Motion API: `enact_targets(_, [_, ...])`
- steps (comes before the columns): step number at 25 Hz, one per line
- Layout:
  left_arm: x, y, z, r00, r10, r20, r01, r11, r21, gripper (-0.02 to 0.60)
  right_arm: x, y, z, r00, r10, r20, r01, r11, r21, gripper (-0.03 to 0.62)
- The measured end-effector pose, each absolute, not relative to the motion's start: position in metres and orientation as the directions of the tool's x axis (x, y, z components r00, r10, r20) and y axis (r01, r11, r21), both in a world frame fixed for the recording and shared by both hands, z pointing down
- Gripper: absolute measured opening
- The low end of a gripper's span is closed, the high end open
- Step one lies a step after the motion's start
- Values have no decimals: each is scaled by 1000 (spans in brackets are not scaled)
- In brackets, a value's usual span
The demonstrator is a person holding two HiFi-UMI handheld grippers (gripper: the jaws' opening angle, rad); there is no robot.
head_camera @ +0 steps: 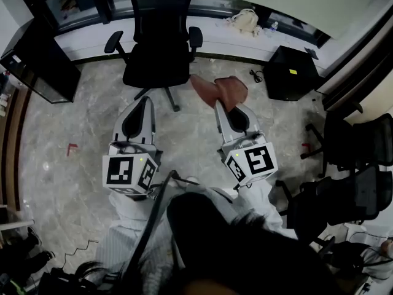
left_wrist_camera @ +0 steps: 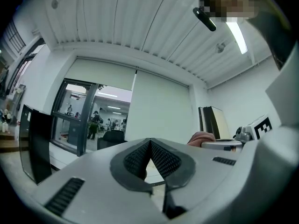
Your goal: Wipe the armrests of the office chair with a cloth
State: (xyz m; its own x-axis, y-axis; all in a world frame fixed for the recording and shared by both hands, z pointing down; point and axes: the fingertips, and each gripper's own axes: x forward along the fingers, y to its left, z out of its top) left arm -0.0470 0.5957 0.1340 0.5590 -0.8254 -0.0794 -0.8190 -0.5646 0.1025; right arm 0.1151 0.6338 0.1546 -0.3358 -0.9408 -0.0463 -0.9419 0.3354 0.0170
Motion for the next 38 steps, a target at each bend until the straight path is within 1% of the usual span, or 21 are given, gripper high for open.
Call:
enact_targets(5, [-33,591,137,548,-832,-83,-827,-554,96,3,129,633,155,-339,-939,-58,-941,339,0,26])
enact_targets(9, [-21,583,148,527,-848,-55,-841,-530,106,3,149,625,158,-352,-934,-62,-935,354,-13,26])
enact_targets(12, [-25,570,156,499,-866,-48,-859,-501,107,3,156,609,162,-369,-927,-62,-928,371,-18,26])
enact_targets(15, [-42,553,164,453,-891,-31,-884,-453,116,3,145,584,172,-406,-913,-36,-913,407,-28,26])
enact_targets(19, [-83,509,173,394,-919,-24,-910,-393,130,3,106,530,184,-467,-884,-13,-884,467,-30,26])
enact_targets(25, [-171,403,182,336,-942,-6,-940,-336,66,3,21,409,197,-513,-858,-8,-857,513,-36,26])
enact_targets(28, [-221,344,177,341,-940,-2,-939,-341,43,3,-34,342,194,-521,-853,-11,-852,521,-49,26])
enact_targets(32, [-281,262,175,351,-936,36,-936,-351,26,3,-100,252,198,-518,-855,-13,-851,517,-96,26])
enact_targets(38, [-318,147,198,390,-916,97,-921,-389,27,3,-158,136,229,-530,-846,55,-844,521,-128,26])
